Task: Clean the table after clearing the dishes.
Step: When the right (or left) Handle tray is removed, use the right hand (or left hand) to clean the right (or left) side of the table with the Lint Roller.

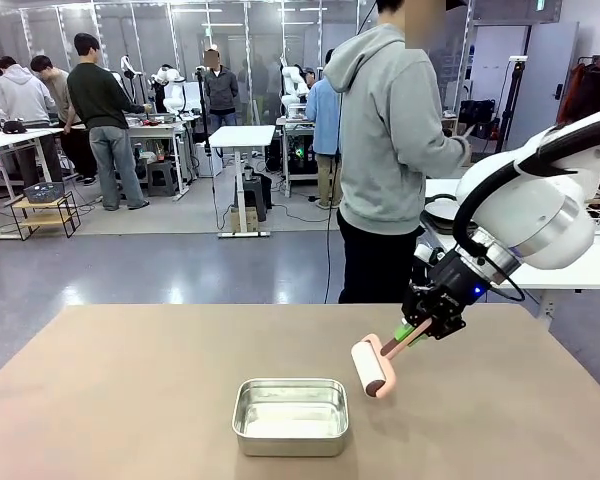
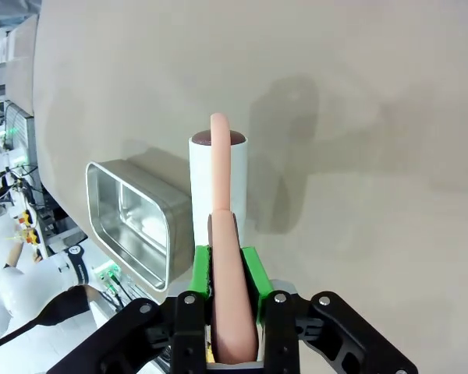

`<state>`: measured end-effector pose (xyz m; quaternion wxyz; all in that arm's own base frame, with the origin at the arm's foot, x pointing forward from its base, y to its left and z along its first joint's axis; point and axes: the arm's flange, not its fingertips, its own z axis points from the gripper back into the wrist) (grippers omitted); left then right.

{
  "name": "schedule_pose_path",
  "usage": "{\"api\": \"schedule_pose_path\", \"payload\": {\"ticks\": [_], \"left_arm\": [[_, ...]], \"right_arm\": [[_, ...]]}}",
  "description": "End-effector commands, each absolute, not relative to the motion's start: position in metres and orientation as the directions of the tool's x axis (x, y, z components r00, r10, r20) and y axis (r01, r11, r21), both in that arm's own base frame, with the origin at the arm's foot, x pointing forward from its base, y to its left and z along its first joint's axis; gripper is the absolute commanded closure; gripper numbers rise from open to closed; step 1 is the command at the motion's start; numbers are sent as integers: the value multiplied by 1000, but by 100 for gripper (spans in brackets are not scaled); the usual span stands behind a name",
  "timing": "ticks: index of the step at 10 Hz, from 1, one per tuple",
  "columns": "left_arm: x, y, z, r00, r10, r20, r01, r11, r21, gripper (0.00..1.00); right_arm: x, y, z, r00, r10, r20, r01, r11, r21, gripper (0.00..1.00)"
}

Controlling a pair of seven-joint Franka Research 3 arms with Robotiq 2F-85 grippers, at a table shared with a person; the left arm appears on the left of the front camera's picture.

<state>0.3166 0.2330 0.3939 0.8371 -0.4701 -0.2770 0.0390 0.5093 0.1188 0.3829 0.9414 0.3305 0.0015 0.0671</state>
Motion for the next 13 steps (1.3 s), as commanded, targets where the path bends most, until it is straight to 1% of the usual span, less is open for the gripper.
{"api": "schedule_pose_path", "payload": {"ticks": [1, 3, 5, 9, 13], "left_arm": [[314, 234, 395, 842, 328, 428, 201, 545, -814, 0], [314, 234, 395, 842, 328, 428, 201, 545, -814, 0], [314, 234, 395, 842, 328, 428, 201, 545, -814, 0], [314, 234, 395, 842, 328, 428, 201, 545, -814, 0], [314, 234, 395, 842, 328, 428, 201, 545, -814, 0]], "right_arm": [[524, 119, 379, 991, 124, 43, -120, 733, 669, 78], [534, 111, 372, 998, 68, 1, -47, 681, 730, 78], [546, 108, 370, 999, 33, 9, -29, 676, 736, 78], [559, 112, 356, 999, 32, -36, 6, 662, 749, 78], [559, 103, 319, 995, -5, -99, 75, 695, 715, 78]]}}
